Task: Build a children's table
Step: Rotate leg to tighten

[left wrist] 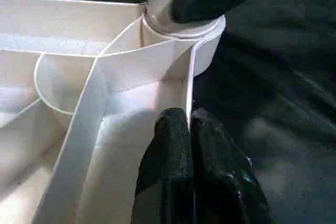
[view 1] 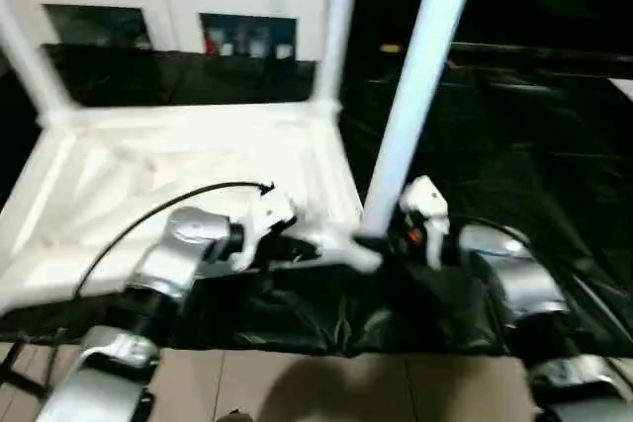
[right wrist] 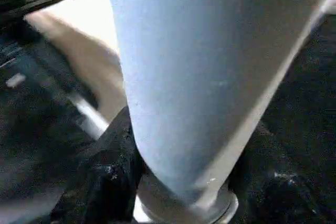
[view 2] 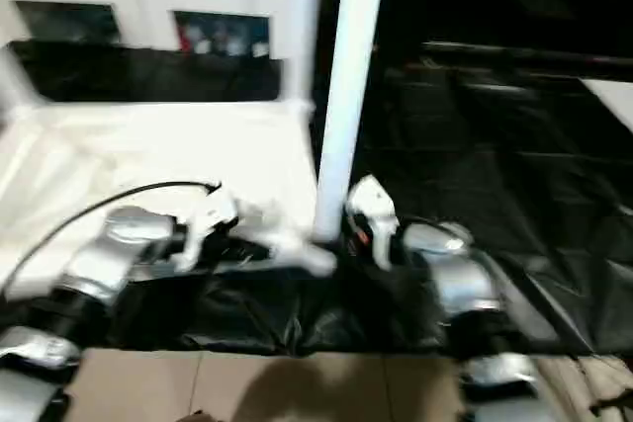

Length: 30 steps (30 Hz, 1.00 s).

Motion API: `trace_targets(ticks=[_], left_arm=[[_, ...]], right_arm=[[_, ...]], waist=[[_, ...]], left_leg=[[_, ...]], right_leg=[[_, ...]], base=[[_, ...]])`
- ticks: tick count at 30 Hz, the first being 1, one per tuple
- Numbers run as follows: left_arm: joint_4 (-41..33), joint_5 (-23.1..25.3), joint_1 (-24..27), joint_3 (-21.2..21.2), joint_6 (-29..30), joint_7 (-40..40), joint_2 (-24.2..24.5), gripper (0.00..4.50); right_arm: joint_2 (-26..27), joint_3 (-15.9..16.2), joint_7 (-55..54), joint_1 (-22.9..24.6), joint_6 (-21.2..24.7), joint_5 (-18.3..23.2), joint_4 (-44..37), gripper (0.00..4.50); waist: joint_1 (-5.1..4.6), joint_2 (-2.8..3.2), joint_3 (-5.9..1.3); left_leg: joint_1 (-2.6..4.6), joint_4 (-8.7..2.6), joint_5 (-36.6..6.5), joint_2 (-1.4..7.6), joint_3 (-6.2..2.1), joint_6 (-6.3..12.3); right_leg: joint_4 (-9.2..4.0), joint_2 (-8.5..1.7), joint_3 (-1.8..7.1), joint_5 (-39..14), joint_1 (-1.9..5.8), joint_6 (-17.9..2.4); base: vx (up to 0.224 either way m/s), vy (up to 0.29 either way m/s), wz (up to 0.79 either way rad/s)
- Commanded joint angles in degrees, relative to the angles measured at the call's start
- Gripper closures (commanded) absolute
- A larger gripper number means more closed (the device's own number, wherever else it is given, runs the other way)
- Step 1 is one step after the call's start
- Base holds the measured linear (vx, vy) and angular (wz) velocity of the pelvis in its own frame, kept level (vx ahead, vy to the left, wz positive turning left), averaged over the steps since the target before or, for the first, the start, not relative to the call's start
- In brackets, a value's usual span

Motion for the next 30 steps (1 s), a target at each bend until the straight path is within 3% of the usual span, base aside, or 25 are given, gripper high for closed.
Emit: trace_targets(ticks=[1, 3, 5, 6, 7, 11, 16, 17, 18, 20, 22, 24, 26, 27, 28, 30], left_arm=[[1.23, -1.22, -3.62, 0.11, -0.46, 8.55, -6.58, 4.50], [3.63, 0.01, -5.11, -0.75, -2.34, 11.53, -8.79, 4.50], [4.72, 0.68, -5.66, -0.96, -3.45, 12.42, -9.41, 4.50], [5.31, 1.14, -5.94, -1.19, -4.19, 12.52, -9.49, 4.50], [5.65, 1.53, -6.08, -1.40, -5.00, 12.40, -9.38, 4.50], [6.21, 1.92, -5.89, -1.37, -7.63, 11.03, -8.57, 4.50], [4.91, 0.57, -4.62, -0.09, -9.69, 10.09, -7.47, 4.50], [4.91, 0.57, -4.62, -0.09, -9.69, 10.09, -7.47, 4.50], [3.62, -0.44, -4.06, 0.59, -9.13, 8.68, -6.79, 4.22], [-0.50, -2.42, -2.44, 1.61, -5.84, 5.82, -5.05, 4.06], [-2.79, -3.03, -1.46, 2.06, -4.37, 4.84, -3.97, 3.88], [-7.87, -5.21, 0.66, 3.12, -0.38, 2.40, -1.85, 3.60], [-14.06, -7.78, 3.44, 3.98, 4.74, -0.63, 1.08, 3.60], [-14.90, -8.09, 3.84, 4.05, 5.40, -1.06, 1.54, 3.45], [-20.42, -10.01, 6.65, 4.48, 9.47, -3.89, 4.87, 3.45], [-23.18, -10.88, 8.19, 4.71, 11.34, -5.16, 6.60, 3.21]], right_arm=[[7.67, 6.51, -3.43, 1.26, 3.72, -1.62, 5.93, 2.52], [10.81, 5.51, -12.39, -0.98, 3.30, -3.57, 9.68, 2.52], [11.82, 4.97, -14.22, -1.72, 2.70, -4.06, 10.72, 2.52], [12.18, 4.45, -14.44, -1.93, 2.42, -3.82, 10.81, 1.97], [12.27, 4.06, -14.63, -2.03, 2.30, -3.55, 10.80, 1.83], [11.67, 2.81, -14.32, -1.80, 2.62, -2.93, 10.09, 1.46], [8.04, 4.25, -12.94, 0.31, 0.92, -3.95, 4.68, 1.06], [8.04, 4.25, -12.94, 0.31, 0.92, -3.95, 4.68, 0.92], [6.35, 4.16, -10.99, 1.42, 1.16, -3.43, 1.91, 0.90], [2.75, 4.48, -6.46, 3.76, 1.72, -2.43, -3.81, 0.89], [1.05, 4.58, -4.27, 5.05, 2.10, -1.74, -6.72, 0.89], [-1.71, 4.12, -1.04, 7.04, 2.24, -0.25, -11.12, 0.89], [-4.37, 3.45, 1.66, 8.65, 2.33, 1.28, -14.61, 0.89], [-4.72, 3.38, 2.03, 8.80, 2.29, 1.44, -14.96, 0.89], [-7.04, 2.94, 4.63, 9.65, 1.90, 2.45, -17.02, 0.89], [-8.15, 2.75, 5.99, 10.12, 1.76, 2.98, -18.08, 0.89]], waist=[[-0.44, -0.02, -1.58], [-0.70, 0.12, -1.64], [-0.94, 0.13, -1.63], [-0.98, 0.16, -1.65], [-0.98, 0.14, -1.61], [-0.85, 0.23, -1.65], [-0.31, 0.23, -1.78], [-0.18, 0.18, -2.03], [0.05, 0.27, -1.97], [0.67, 0.10, -2.27], [0.72, 0.27, -2.65], [0.58, -0.32, -3.30], [0.37, -0.19, -3.21], [0.47, -0.19, -3.16], [0.44, -0.07, -3.12], [0.63, 0.24, -2.82]], left_leg=[[1.07, -4.33, -18.90, 3.31, -2.45, -1.81], [1.09, -4.47, -19.65, 3.34, -2.62, -2.20], [0.95, -4.51, -20.41, 3.22, -2.67, -2.13], [1.29, -4.41, -20.96, 3.23, -2.57, -1.78], [1.48, -4.31, -21.40, 3.20, -2.50, -1.71], [1.30, -4.53, -20.92, 3.31, -2.48, -1.19], [1.28, -4.61, -20.03, 3.46, -2.41, -0.85], [0.88, -4.53, -17.65, 3.46, -2.31, -0.54], [0.75, -4.44, -16.31, 3.44, -2.16, -0.15], [0.76, -4.02, -14.53, 3.55, -1.97, 0.68], [0.03, -3.66, -10.06, 3.56, -1.87, 1.92], [-0.77, -2.88, -2.16, 3.39, -1.97, 4.33], [-0.91, -2.34, 0.59, 3.03, -1.69, 6.80], [-0.94, -2.23, 0.27, 3.08, -1.62, 7.40], [-0.77, -2.21, -0.27, 3.06, -1.48, 7.45], [-0.46, -2.41, -2.67, 3.42, -1.48, 6.79]], right_leg=[[-6.09, -6.22, 3.35, -23.38, 0.54, -8.17], [-6.20, -6.32, 3.38, -24.11, 0.50, -7.71], [-6.37, -6.32, 3.42, -24.91, 0.58, -7.00], [-6.60, -6.28, 3.55, -24.97, 0.21, -6.79], [-6.69, -6.25, 3.61, -25.19, 0.07, -6.76], [-6.45, -6.11, 3.67, -22.61, 0.23, -7.17], [-6.37, -6.15, 3.78, -21.51, 0.30, -6.84], [-5.87, -6.11, 3.82, -17.91, 0.63, -7.48], [-5.73, -6.05, 3.81, -15.30, 0.63, -8.13], [-5.25, -6.16, 3.79, -11.57, 0.98, -9.05], [-4.28, -6.03, 3.67, -3.61, 1.45, -10.79], [-2.39, -5.57, 3.18, 11.21, 2.31, -12.43], [-1.94, -5.21, 3.04, 17.92, 1.81, -13.87], [-1.95, -5.31, 3.04, 18.22, 1.87, -14.09], [-2.02, -5.16, 3.00, 17.57, 1.75, -14.21], [-2.42, -5.00, 2.89, 11.98, 1.42, -14.05]], base=[[0.000, 0.000, 0.00], [0.000, 0.000, 0.00], [0.000, 0.000, 0.00], [0.000, 0.000, 0.00], [0.000, 0.000, 0.00], [0.000, 0.000, 0.00], [0.000, 0.000, 0.00], [0.000, 0.000, 0.00], [0.000, 0.000, 0.00], [0.000, 0.000, 0.00], [0.000, 0.000, 0.00], [0.000, 0.000, 0.00], [0.000, 0.000, 0.00], [0.000, 0.000, 0.00], [0.000, 0.000, 0.00], [0.000, 0.000, 0.00]])
